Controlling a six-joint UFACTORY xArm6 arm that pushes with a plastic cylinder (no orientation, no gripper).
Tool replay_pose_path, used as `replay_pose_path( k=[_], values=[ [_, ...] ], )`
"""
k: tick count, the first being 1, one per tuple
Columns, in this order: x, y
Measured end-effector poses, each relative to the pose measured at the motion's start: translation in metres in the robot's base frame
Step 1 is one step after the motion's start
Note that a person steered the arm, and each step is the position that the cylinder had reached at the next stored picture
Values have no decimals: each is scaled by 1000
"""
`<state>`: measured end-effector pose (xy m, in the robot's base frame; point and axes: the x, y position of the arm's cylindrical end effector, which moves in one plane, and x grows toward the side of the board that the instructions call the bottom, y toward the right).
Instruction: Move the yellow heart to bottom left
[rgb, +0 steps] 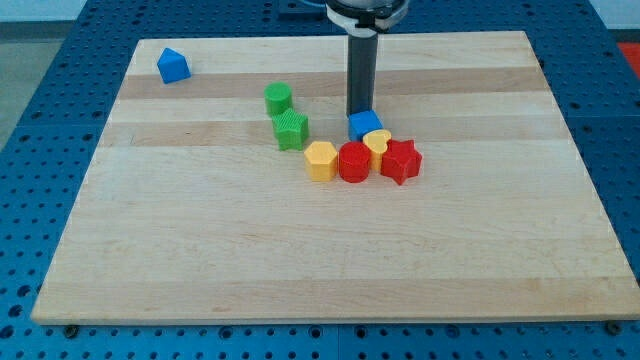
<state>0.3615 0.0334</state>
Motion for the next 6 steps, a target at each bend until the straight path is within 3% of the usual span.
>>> replay_pose_path(
  k=[3, 6],
  values=[
    [0, -45],
    [19, -139]
  ],
)
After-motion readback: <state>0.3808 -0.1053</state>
